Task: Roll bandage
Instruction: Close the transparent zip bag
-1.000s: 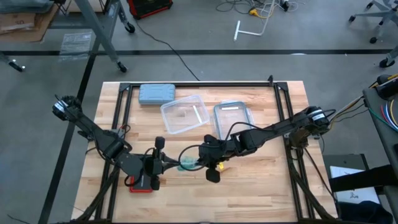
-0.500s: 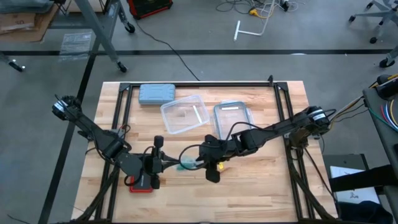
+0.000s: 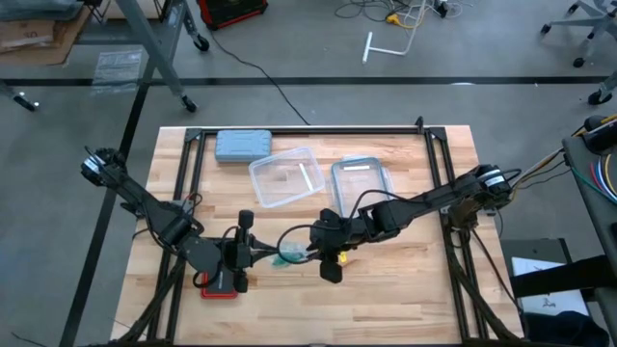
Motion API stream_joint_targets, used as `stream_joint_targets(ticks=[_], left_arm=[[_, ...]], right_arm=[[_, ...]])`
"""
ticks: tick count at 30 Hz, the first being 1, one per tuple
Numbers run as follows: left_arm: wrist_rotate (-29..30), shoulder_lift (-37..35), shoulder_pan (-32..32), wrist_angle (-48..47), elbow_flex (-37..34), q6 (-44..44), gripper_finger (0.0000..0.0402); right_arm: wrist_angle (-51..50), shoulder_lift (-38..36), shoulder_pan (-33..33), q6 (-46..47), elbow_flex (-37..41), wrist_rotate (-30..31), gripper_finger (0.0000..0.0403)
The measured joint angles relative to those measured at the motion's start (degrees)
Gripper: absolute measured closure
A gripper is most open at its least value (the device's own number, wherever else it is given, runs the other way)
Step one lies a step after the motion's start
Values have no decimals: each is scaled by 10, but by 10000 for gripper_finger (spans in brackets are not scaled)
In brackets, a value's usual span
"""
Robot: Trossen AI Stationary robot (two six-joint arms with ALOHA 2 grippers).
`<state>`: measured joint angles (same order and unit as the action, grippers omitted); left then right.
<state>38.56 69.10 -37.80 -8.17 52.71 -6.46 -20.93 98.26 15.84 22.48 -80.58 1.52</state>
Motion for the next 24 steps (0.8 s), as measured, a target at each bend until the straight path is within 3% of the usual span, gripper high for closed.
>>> stream_joint_targets(ticks=[3, 5, 19, 24], left_arm=[[0, 0, 0, 0, 0, 0, 401], [0, 0, 0, -1, 0, 0, 401], [20, -17, 0, -43, 0, 53, 401], [20, -17, 0, -48, 0, 55, 401]], right_arm=[[0, 0, 0, -13, 0, 0, 368], [0, 0, 0, -22, 0, 0, 392], [1, -4, 0, -25, 0, 0, 283], [-2, -4, 0, -20, 0, 1, 262]])
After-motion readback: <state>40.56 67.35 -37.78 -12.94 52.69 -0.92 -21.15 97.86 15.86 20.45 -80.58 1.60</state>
